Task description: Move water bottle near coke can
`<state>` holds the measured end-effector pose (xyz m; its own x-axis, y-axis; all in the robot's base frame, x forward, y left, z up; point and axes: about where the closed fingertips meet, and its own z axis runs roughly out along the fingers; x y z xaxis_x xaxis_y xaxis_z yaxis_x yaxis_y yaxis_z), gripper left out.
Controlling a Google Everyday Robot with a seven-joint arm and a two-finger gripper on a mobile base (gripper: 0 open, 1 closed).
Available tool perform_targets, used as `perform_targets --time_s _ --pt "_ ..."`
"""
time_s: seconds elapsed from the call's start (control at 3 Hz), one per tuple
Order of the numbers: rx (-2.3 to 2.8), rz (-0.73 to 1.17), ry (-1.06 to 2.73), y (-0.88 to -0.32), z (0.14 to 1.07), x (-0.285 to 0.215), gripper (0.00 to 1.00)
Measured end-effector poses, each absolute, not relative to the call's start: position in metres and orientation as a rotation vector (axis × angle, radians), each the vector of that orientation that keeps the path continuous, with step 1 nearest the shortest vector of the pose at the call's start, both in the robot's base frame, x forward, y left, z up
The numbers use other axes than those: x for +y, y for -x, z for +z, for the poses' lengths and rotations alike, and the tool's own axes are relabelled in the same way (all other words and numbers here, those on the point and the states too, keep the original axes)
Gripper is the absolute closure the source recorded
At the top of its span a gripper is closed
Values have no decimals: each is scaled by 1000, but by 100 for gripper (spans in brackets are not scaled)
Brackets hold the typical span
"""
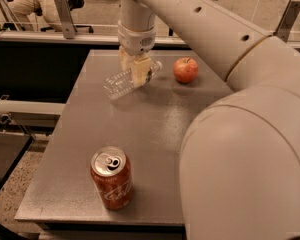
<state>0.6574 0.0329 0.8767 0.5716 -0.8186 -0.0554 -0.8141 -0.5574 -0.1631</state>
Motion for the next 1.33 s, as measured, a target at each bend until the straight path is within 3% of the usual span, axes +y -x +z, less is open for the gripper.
perform_targets --time_s 0.33,1.33 --pt "1301 9 2640 -616 894 20 100" --pt "1213 152 2644 -500 917 -30 100"
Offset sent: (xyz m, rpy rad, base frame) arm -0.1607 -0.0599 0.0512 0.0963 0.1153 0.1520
